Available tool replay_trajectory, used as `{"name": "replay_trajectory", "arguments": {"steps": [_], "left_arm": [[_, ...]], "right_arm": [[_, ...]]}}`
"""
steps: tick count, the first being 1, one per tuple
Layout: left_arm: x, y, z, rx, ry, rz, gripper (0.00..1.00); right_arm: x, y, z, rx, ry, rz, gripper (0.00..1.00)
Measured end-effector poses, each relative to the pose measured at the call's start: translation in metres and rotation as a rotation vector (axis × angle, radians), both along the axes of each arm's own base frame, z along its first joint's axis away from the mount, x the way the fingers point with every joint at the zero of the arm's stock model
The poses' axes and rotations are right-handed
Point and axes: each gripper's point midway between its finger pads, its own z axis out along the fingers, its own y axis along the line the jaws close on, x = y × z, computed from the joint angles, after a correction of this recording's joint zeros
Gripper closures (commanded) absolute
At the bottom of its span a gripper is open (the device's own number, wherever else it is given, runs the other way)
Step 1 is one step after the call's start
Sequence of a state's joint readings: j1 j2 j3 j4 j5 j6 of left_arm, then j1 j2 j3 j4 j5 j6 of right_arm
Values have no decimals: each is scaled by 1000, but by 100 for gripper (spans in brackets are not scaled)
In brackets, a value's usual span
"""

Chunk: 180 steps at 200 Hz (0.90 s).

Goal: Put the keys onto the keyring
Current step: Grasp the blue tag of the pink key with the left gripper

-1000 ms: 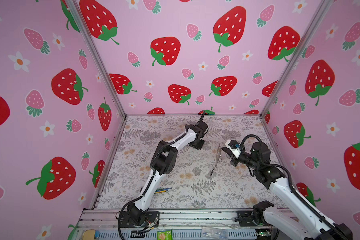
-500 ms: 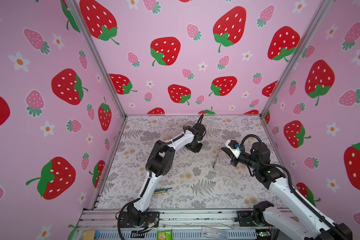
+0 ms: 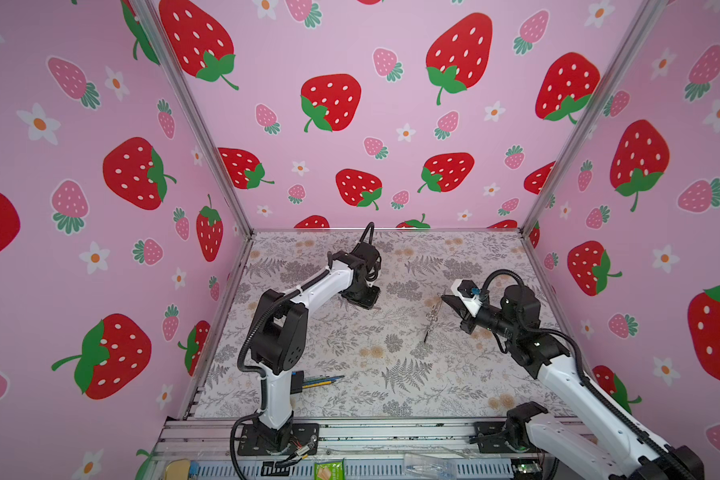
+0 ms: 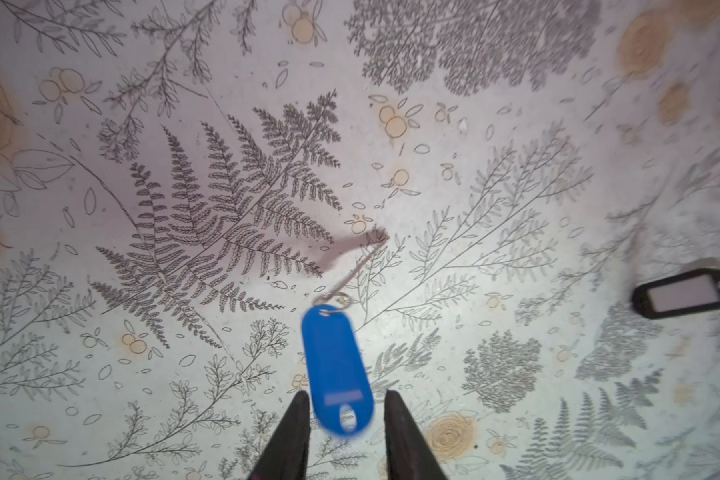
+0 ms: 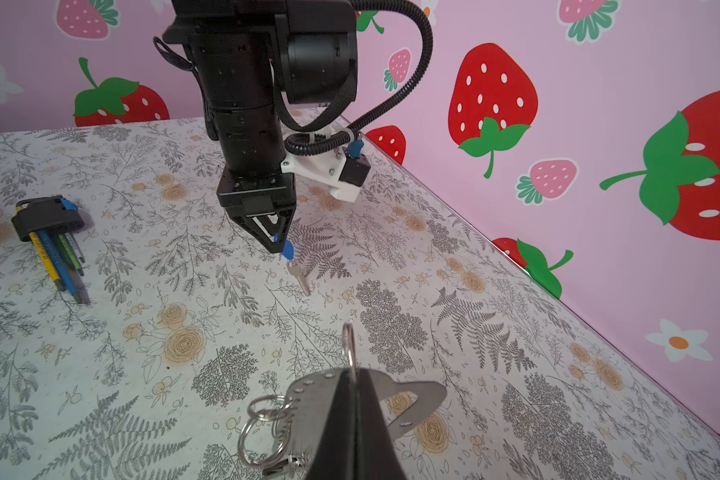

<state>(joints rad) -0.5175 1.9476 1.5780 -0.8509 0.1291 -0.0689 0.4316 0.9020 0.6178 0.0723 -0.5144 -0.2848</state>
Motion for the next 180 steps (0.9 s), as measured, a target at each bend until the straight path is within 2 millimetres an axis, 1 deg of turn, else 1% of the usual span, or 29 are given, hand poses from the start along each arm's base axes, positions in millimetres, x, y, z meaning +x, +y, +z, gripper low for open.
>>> {"name": "replay_trajectory", "arguments": {"steps": [6,17,35,83,104,124,134,150,168,180], "left_arm": [[0,-2,1,-13,1,3,63],[1,-3,1,-25,5,9,58],[2,-3,-5,-33,21,15,57],[7,1,-13,-26,31,29,57],[8,5,-20,2,36,43,59],[12,8,-27,5,39,67,58],[15,12,-28,-4,40,93,57],[21,22,-29,-18,56,162,57],[27,35,-28,-32,82,284,57],[29,38,-28,-47,101,365,57]], "right_arm": [[0,0,0,1,1,1,100],[0,1,0,3,3,3,100],[-1,1,0,4,5,5,100],[-1,1,0,6,8,5,100],[-1,1,0,7,9,7,100],[-1,1,0,9,10,9,100],[-2,2,0,10,11,10,100],[0,3,-2,8,18,12,100],[2,4,-10,-1,41,13,100],[4,5,-14,-4,55,13,100]]}}
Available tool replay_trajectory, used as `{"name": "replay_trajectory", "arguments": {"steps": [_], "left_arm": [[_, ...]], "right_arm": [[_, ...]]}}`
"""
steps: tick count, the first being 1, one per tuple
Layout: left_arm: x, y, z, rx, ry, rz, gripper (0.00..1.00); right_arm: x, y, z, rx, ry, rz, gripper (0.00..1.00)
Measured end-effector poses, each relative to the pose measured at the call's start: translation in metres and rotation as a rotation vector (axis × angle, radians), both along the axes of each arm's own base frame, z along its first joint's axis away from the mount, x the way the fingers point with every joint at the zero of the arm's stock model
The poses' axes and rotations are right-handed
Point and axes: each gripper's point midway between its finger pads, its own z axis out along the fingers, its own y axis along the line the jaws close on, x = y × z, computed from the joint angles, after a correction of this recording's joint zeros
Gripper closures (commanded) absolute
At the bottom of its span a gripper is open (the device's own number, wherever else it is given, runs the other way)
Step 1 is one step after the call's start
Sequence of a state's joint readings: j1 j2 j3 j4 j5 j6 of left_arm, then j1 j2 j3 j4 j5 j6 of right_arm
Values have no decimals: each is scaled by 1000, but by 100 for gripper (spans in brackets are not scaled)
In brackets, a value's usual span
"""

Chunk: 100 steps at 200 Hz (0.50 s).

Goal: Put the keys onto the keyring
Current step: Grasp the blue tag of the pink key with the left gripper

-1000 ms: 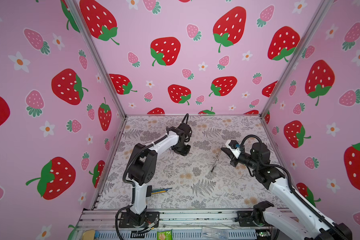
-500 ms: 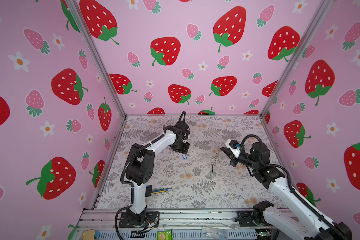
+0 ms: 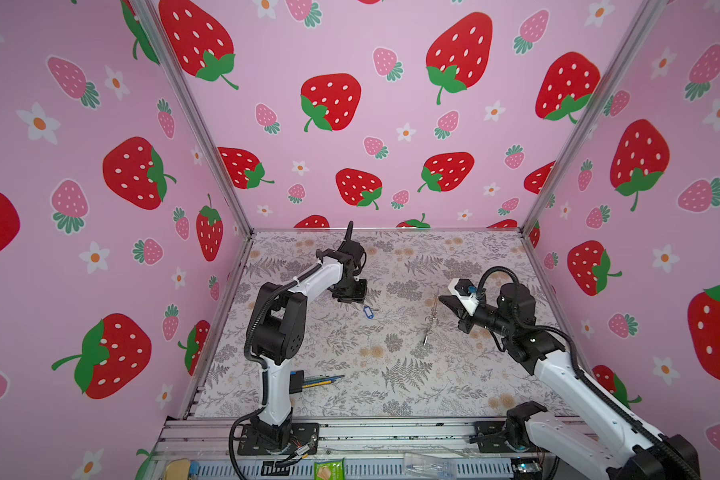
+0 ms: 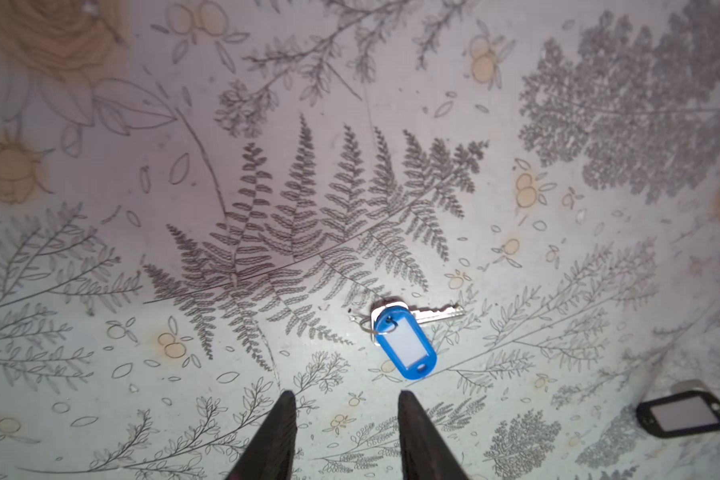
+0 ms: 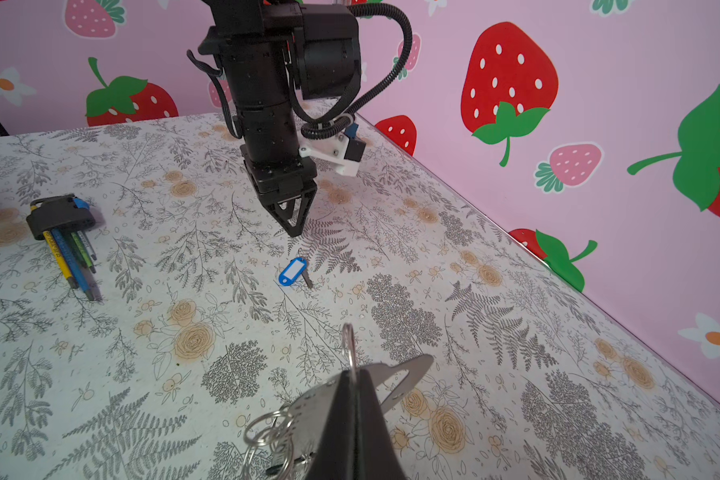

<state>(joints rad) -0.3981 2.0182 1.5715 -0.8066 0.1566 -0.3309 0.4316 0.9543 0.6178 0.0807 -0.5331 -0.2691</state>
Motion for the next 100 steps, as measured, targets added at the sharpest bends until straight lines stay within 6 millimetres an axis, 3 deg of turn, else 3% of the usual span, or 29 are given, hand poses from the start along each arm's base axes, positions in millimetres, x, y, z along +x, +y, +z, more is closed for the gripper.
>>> {"name": "replay_trajectory", "arguments": {"steps": [59,100], "left_arm": [[3,-24,8,-150,107,449,55],[-3,-25,11,-101,137,686,60]], "right_arm": [[3,3,0,19,15,0,100],[2,3,1,32,7,3,100]]}}
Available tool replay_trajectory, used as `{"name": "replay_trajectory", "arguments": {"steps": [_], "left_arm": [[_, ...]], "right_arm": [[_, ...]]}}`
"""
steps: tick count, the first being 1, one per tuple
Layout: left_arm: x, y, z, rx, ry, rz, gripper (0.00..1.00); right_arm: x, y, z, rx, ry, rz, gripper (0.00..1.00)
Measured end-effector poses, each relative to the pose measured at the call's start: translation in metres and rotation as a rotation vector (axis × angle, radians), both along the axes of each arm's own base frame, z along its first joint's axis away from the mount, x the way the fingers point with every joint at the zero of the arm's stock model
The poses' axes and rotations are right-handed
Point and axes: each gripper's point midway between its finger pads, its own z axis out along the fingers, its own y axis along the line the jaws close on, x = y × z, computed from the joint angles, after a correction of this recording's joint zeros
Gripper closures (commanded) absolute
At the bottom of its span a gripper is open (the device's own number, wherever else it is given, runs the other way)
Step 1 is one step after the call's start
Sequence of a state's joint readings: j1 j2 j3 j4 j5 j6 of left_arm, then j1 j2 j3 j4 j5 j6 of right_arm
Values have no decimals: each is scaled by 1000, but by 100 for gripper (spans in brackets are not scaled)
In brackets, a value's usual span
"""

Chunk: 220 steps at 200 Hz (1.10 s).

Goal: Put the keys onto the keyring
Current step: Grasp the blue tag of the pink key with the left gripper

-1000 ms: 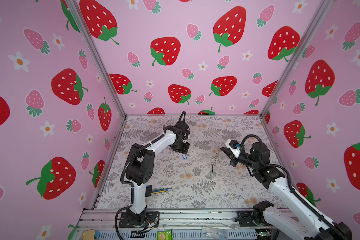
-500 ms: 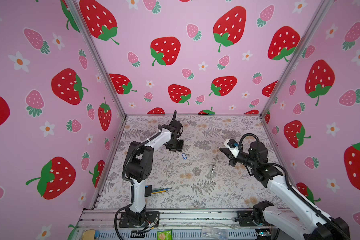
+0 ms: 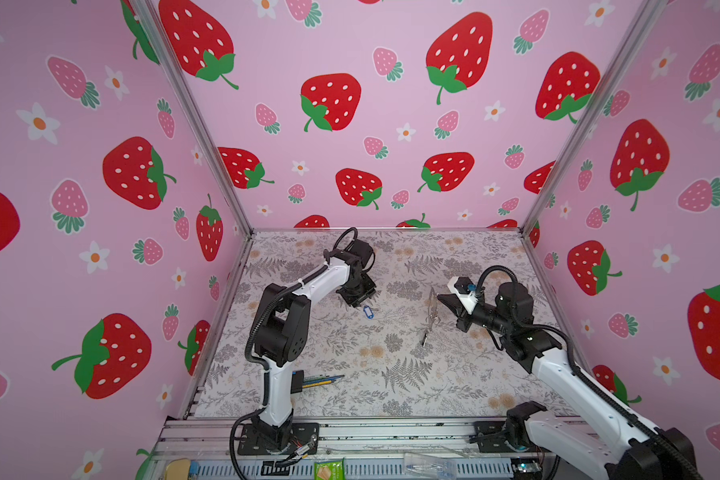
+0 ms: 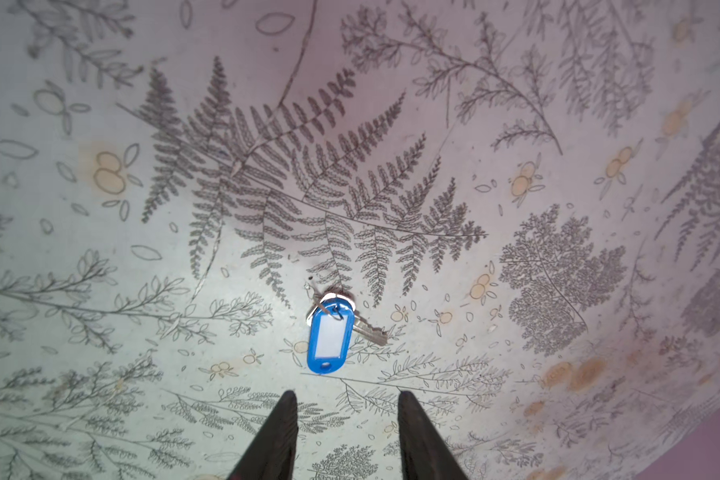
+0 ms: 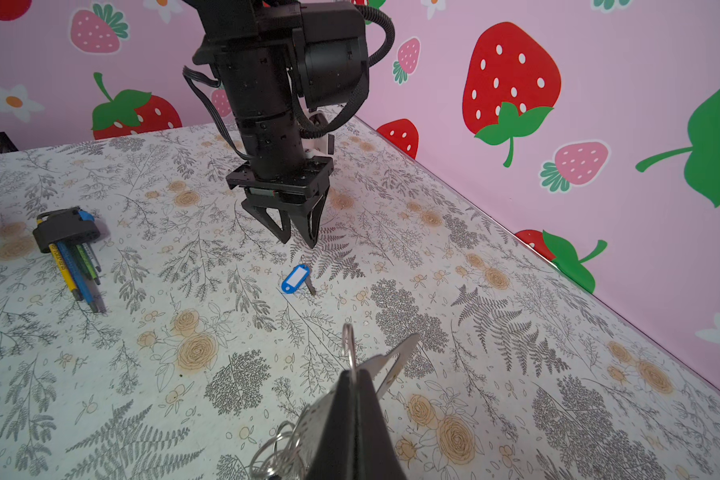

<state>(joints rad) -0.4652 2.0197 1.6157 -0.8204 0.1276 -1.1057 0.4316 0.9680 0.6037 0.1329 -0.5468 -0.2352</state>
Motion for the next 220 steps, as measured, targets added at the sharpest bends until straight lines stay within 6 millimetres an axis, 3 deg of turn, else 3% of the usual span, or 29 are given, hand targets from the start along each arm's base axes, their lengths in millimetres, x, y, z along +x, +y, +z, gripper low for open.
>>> {"name": "replay_trajectory", "arguments": {"steps": [30,75,192,220], "left_arm": [[8,-3,4,22,4,76,62],[5,1,-21,54,70,149,64],[6,-2,-29,67,82,190,72],[5,-3,-41,80,101,189,73]], "right_arm": [[-2,0,-5,-3,9,4,100],[-4,0,-6,-2,11,11,100],[-3,3,-8,1,16,24,100],[-3,3,-9,0,20,26,100]]}}
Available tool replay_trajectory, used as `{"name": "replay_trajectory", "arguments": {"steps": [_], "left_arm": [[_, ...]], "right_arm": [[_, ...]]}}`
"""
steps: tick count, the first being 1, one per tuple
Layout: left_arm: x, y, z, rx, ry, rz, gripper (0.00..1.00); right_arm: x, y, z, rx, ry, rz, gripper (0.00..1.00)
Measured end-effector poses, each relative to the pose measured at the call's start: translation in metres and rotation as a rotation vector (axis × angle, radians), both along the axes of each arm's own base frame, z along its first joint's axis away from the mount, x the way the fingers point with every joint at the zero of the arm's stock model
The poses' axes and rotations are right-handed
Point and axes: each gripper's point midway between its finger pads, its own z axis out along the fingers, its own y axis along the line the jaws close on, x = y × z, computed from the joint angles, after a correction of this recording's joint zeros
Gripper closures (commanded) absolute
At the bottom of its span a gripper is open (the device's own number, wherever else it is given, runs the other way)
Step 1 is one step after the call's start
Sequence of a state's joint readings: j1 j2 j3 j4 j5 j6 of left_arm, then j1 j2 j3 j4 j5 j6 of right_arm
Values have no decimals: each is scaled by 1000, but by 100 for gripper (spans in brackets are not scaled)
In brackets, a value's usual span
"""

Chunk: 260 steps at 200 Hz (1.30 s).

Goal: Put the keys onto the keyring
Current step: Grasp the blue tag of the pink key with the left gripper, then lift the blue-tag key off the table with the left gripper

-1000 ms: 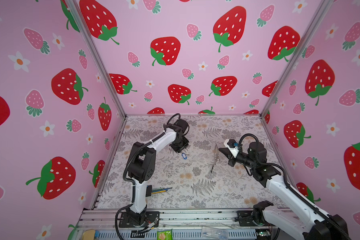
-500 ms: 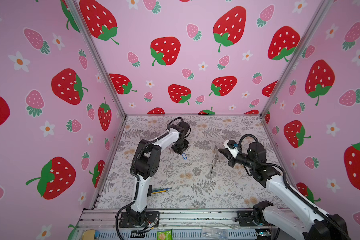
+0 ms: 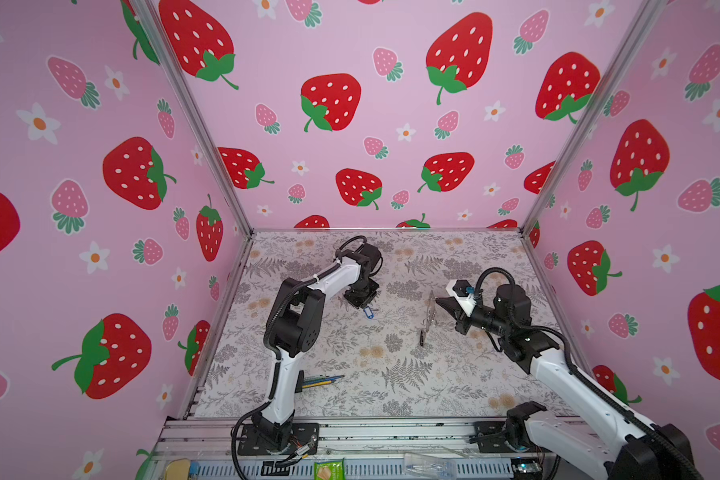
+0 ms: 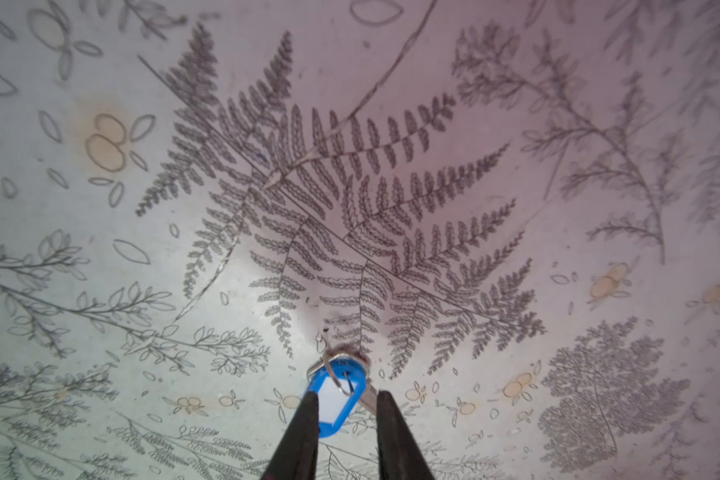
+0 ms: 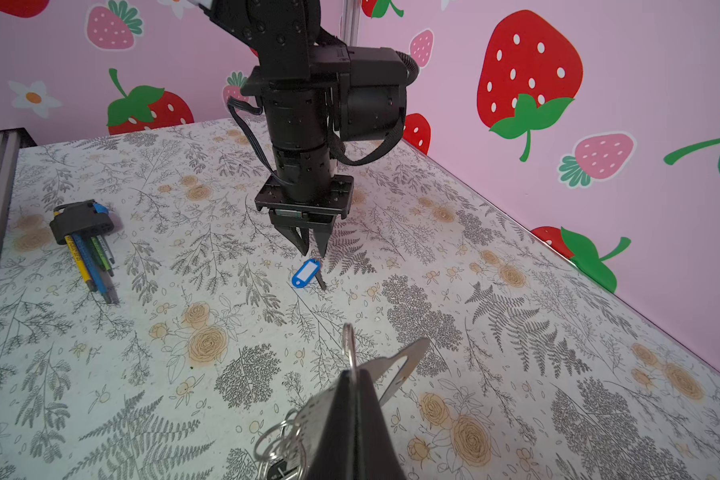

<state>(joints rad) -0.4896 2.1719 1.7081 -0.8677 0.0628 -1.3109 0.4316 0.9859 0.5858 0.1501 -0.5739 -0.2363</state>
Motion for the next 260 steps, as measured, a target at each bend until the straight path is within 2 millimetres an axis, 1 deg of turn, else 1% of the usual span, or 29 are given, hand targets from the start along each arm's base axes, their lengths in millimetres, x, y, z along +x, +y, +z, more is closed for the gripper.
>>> {"name": "replay_trajectory", "arguments": {"steps": [26,65,90,145,185,260], "left_arm": [[-2,0,-11,12,23,-2,75],[-2,-2,-10,10,19,-8,81],[-2,-3,-10,10,18,-11,82],[-1,-3,-8,13,11,-26,82],[1,-5,-6,16,-2,-46,77],[1,-14,-1,10,-15,-68,77]], "right_arm": [[0,0,0,0,0,0,100],[0,0,0,0,-1,0,100],[0,0,0,1,-2,0,100],[1,0,1,2,-3,0,100],[1,0,0,1,-2,1,100],[0,0,-2,0,2,1,100]]}}
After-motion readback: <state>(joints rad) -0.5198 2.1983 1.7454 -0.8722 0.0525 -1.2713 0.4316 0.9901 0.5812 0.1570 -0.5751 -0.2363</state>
